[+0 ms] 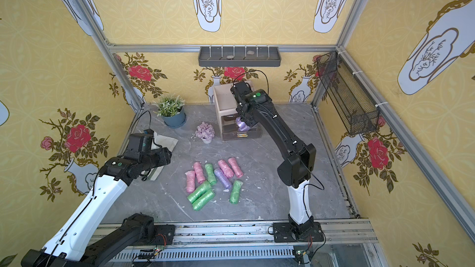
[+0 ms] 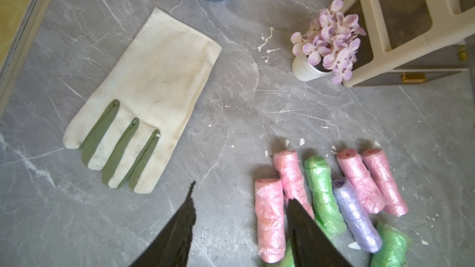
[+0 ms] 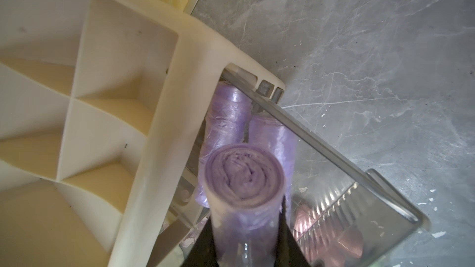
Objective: Sort the rolls of trash bags by color and place them into the drawer
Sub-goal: Place the roll of trash bags in the drawer.
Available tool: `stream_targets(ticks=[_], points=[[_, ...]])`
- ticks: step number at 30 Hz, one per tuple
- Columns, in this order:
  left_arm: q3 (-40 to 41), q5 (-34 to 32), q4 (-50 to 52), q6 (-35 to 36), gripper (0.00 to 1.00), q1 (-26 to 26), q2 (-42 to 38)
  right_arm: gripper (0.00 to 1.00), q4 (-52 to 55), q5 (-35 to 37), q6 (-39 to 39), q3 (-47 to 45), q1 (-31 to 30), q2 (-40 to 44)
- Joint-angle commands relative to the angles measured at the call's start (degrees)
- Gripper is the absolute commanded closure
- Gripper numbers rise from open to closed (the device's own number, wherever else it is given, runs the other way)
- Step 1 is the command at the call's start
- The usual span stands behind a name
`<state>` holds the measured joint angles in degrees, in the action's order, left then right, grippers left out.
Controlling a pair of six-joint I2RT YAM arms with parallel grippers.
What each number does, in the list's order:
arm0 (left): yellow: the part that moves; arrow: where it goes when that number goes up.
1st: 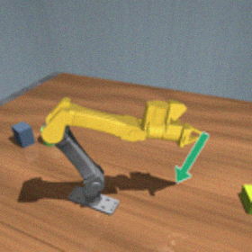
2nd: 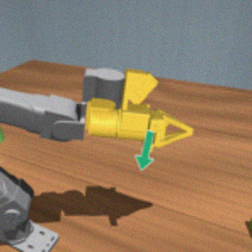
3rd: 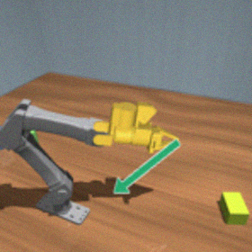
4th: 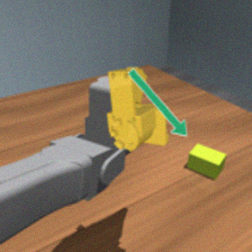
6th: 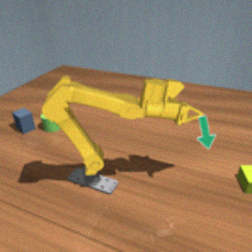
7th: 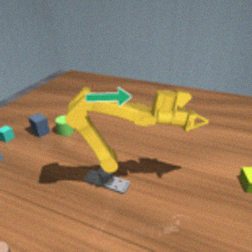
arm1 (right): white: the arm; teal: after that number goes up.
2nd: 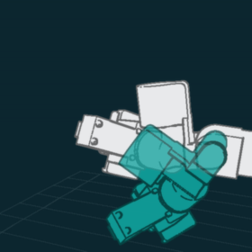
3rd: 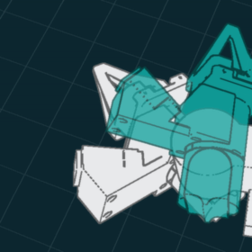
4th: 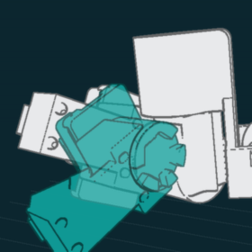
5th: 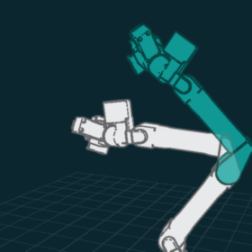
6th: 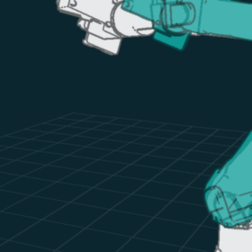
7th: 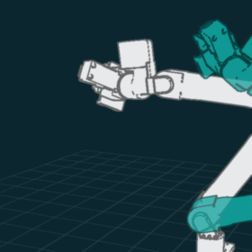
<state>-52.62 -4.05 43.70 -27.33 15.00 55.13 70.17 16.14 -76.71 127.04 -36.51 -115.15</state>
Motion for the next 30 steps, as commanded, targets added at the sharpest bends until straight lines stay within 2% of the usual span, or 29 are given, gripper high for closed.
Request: stream_targets(ticks=[1, 11, 15, 20, 27, 30], points=[[0.6, 0.2, -1.3, -0.2, 0.41, -0.1, 0.0, 0.69, -1.3, 0.7, 1.0, 0.8, 0.3, -0.8], [0.6, 0.2, -1.3, -0.2, 0.41, -0.1, 0.1, 0.65, -3.7, 0.2, 2.1, 0.8, 1.1, -2.8], [0.6, 0.2, -1.3, -0.1, 0.41, -0.1, 0.0, 0.55, -4.5, -0.3, 2.2, 0.0, 1.4, -2.9], [0.6, 0.3, -1.3, -0.1, 0.41, -0.1, 0.0, 0.47, -5.6, -0.9, 2.3, -1.6, 1.7, -1.3], [0.6, 0.2, -1.3, -0.1, 0.41, -0.1, 0.0, 0.50, -6.1, -0.4, 2.9, -3.1, 1.7, 1.0], [0.6, 0.3, -1.3, -0.1, 0.41, -0.2, 0.0, 0.55, -7.3, -0.6, 2.9, -4.4, 1.7, 1.8]])
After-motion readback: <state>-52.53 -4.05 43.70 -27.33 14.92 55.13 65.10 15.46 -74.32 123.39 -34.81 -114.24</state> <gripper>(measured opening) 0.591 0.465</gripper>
